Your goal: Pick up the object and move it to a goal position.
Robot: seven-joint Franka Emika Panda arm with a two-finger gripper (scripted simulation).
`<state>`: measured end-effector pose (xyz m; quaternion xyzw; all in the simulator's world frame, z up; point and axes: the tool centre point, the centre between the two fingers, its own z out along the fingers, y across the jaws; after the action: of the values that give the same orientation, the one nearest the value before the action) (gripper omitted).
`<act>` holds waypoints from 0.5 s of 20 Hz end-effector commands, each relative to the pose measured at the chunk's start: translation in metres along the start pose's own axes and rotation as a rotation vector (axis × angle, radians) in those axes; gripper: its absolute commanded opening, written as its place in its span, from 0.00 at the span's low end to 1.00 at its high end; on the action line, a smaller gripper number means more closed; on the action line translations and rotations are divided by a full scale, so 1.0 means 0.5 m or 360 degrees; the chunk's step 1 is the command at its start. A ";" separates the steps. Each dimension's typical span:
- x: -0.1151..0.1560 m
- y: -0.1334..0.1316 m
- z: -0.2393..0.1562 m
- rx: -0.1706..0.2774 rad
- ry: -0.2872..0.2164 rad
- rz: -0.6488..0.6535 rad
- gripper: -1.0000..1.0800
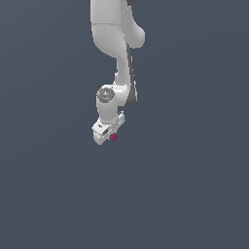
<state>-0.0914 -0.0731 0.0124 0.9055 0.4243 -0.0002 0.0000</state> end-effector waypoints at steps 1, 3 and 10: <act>0.000 0.000 0.001 0.0000 0.0000 0.0000 0.00; 0.000 0.000 0.001 0.0000 0.0000 0.0000 0.00; 0.003 -0.001 -0.001 -0.0001 0.0000 0.0000 0.00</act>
<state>-0.0913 -0.0729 0.0125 0.9056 0.4241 -0.0001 0.0002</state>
